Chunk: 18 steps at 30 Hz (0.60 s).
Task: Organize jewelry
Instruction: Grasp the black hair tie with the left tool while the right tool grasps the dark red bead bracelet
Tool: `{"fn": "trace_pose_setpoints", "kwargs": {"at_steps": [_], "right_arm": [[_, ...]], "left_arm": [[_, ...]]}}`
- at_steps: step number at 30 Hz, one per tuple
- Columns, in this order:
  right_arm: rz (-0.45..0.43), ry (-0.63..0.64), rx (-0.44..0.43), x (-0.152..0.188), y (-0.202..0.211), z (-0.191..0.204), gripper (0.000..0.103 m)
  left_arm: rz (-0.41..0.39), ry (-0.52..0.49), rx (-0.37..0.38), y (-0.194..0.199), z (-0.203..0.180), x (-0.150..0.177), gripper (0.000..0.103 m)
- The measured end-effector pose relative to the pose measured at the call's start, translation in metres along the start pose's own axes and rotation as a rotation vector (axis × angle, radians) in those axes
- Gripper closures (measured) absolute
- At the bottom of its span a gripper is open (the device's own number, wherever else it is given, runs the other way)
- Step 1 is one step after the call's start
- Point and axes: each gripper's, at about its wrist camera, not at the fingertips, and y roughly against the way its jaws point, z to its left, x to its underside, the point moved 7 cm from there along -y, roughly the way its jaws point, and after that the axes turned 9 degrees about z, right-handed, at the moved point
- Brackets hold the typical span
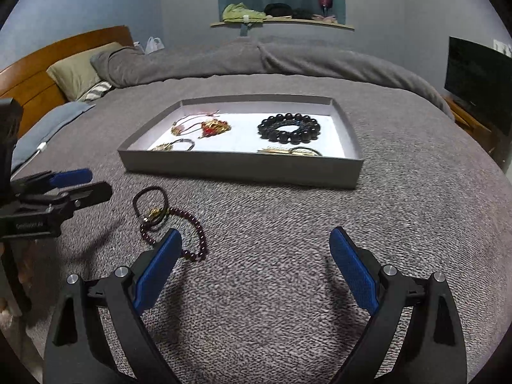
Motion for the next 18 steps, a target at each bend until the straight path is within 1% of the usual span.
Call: {"fn": "trace_pose_setpoints", "kwargs": {"at_steps": [1,3,4,5,6,7,9,11,12,13,14,17,18], "right_arm": [[0.004,0.005,-0.003,0.001,-0.001,0.001,0.011],[0.011,0.014,-0.016,0.002,-0.003,0.005,0.011],[0.013,0.015,-0.021,0.002,-0.003,0.006,0.011],[0.015,0.017,-0.023,0.003,-0.004,0.007,0.012],[0.017,0.022,-0.025,0.003,-0.004,0.008,0.012],[0.018,0.026,-0.025,0.003,-0.004,0.009,0.014],[0.018,0.044,-0.023,0.003,-0.004,0.013,0.02],[0.017,0.057,-0.023,0.004,-0.003,0.016,0.031],[0.017,0.064,-0.023,0.004,-0.003,0.017,0.035],[0.018,0.069,-0.022,0.004,-0.003,0.018,0.041],[0.019,0.072,-0.021,0.004,-0.004,0.018,0.045],[0.024,0.071,-0.032,0.005,-0.005,0.02,0.049],[0.023,0.071,-0.034,0.004,-0.005,0.022,0.05]], "left_arm": [[-0.002,-0.002,0.003,-0.002,-0.002,0.0,0.023],[0.005,0.004,0.027,-0.007,-0.005,-0.001,0.034],[0.017,0.003,0.041,-0.01,-0.007,-0.002,0.038],[0.03,-0.007,0.054,-0.015,-0.012,-0.002,0.045],[0.035,-0.021,0.05,-0.018,-0.015,-0.002,0.053],[0.037,-0.043,0.037,-0.02,-0.019,-0.003,0.056],[0.039,-0.076,0.015,-0.024,-0.025,-0.003,0.067],[0.048,-0.083,0.011,-0.028,-0.027,-0.004,0.072],[0.05,-0.078,0.013,-0.03,-0.027,-0.005,0.076],[0.051,-0.074,0.015,-0.031,-0.026,-0.006,0.078],[0.057,-0.07,0.013,-0.034,-0.026,-0.007,0.082],[0.071,-0.069,0.004,-0.04,-0.025,-0.008,0.085],[0.084,-0.076,0.003,-0.043,-0.026,-0.007,0.088]]}}
